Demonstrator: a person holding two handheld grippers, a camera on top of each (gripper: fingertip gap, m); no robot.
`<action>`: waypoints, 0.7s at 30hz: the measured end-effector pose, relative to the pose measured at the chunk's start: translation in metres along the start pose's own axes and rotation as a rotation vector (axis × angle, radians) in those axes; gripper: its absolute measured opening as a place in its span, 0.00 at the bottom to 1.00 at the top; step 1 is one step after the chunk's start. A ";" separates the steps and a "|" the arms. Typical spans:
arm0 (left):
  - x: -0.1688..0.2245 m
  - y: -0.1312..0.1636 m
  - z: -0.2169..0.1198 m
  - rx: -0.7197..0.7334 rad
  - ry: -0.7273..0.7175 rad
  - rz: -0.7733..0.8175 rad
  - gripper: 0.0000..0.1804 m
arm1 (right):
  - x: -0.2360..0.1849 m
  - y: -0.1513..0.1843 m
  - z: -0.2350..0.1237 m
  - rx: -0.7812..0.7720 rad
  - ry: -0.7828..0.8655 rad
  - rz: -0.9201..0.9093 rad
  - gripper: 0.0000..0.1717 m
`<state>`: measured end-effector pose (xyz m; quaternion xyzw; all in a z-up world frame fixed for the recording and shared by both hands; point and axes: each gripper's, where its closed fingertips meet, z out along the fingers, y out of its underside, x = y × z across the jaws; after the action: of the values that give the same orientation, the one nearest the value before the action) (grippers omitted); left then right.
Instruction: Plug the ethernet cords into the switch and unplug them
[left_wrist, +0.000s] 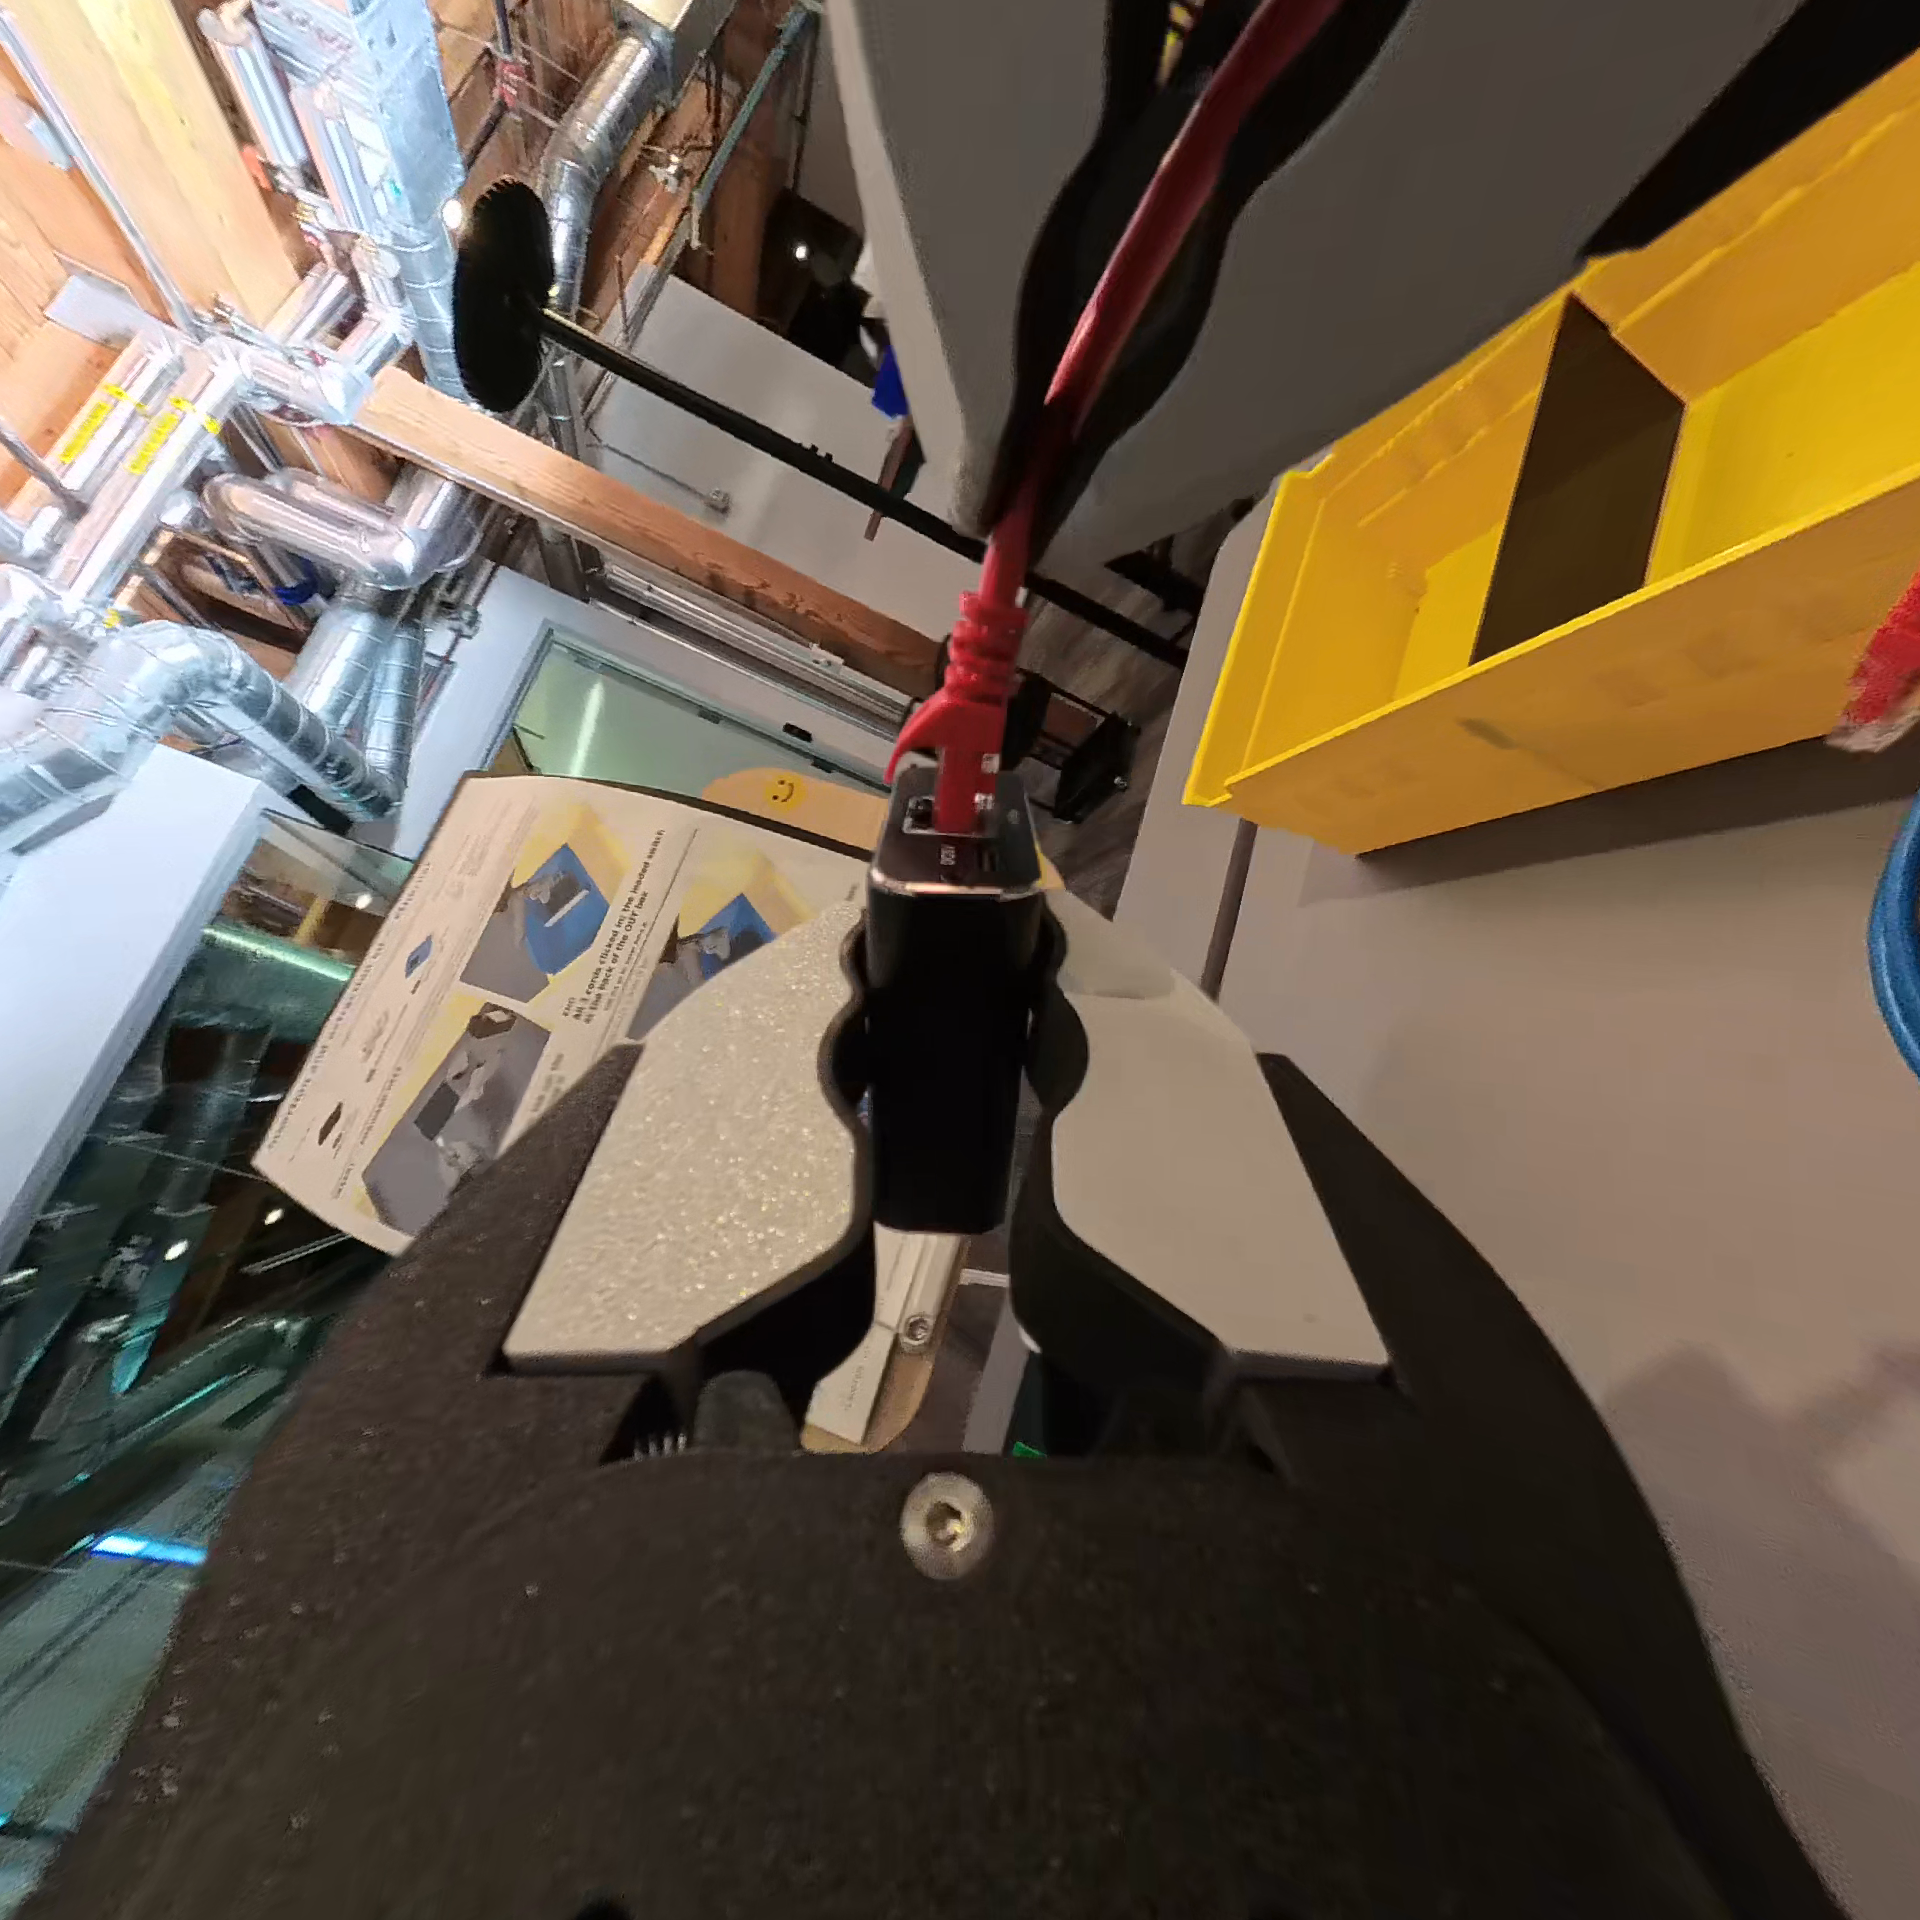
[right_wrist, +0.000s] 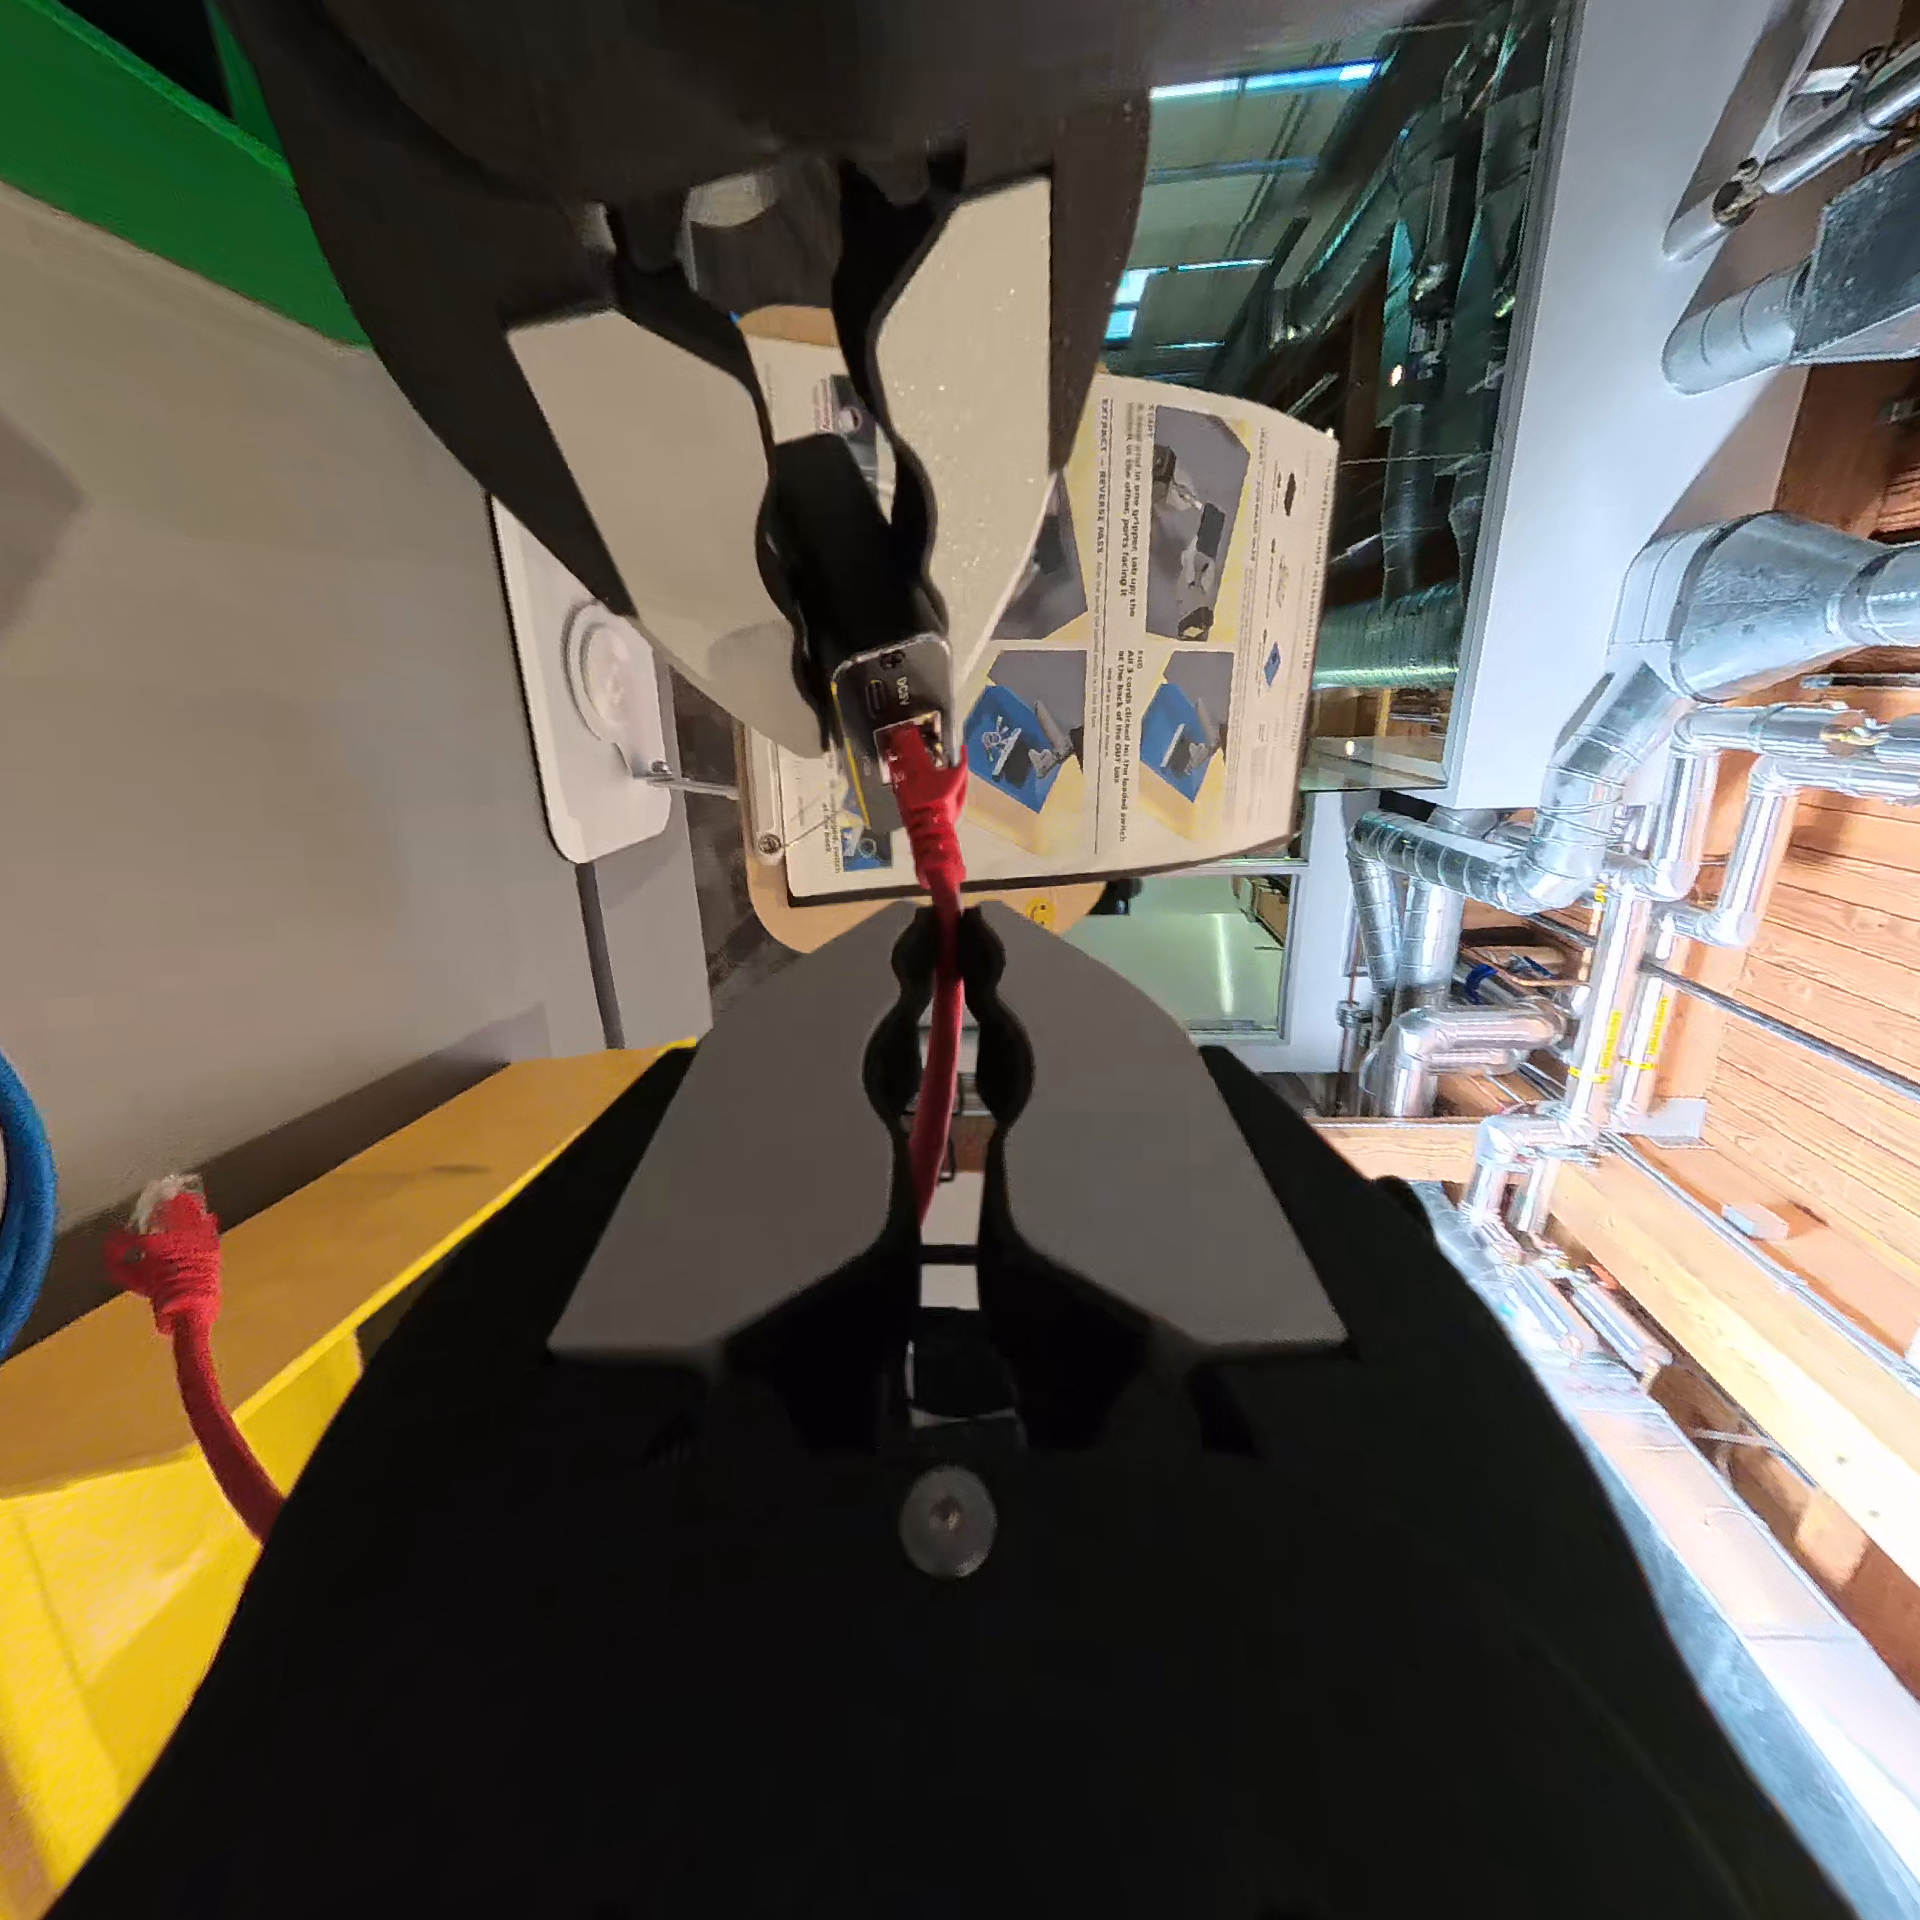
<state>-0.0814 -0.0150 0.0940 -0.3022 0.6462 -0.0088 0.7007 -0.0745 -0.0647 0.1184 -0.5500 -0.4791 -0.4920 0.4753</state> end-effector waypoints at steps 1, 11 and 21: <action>-0.002 0.001 0.001 -0.003 -0.017 0.009 0.14 | 0.001 -0.002 0.000 -0.001 0.010 -0.009 0.04; -0.015 -0.001 -0.004 0.054 -0.126 0.039 0.14 | 0.004 -0.019 -0.011 0.102 -0.008 0.074 0.04; -0.022 -0.023 -0.018 0.148 -0.127 -0.005 0.14 | 0.082 -0.051 -0.101 0.870 -0.284 0.394 0.17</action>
<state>-0.0932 -0.0325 0.1245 -0.2513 0.5972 -0.0390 0.7607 -0.1288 -0.1561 0.2096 -0.4422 -0.5871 -0.0676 0.6747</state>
